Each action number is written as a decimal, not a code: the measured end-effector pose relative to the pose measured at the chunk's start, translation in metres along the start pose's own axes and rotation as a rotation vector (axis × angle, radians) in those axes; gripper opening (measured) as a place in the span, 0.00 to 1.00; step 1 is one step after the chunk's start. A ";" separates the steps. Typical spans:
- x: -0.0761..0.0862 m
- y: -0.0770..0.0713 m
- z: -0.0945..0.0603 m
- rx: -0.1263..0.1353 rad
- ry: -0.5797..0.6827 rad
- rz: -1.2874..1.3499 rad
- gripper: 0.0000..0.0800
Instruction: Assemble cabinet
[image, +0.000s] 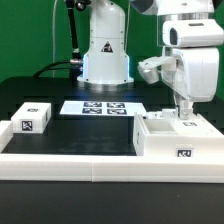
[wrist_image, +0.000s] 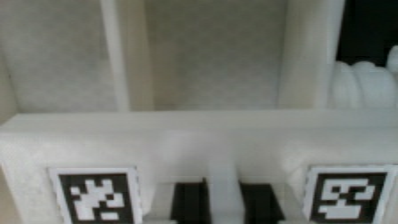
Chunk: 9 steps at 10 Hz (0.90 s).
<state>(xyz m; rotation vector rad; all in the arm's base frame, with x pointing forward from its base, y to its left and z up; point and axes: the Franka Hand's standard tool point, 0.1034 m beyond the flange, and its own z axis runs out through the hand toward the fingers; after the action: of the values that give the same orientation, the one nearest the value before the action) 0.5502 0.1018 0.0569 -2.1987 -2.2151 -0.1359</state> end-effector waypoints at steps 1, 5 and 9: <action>-0.001 0.013 0.001 -0.016 0.008 -0.012 0.09; 0.002 0.026 0.001 -0.040 0.023 -0.019 0.10; 0.002 0.026 0.001 -0.039 0.023 -0.007 0.10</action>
Offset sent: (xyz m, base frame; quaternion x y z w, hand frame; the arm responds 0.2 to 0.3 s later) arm 0.0166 0.0108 -0.0021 -0.0171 0.0194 -0.0282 0.9993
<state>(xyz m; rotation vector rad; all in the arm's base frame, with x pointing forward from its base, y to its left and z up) 0.5766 0.1039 0.0574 -2.1973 -2.2277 -0.2058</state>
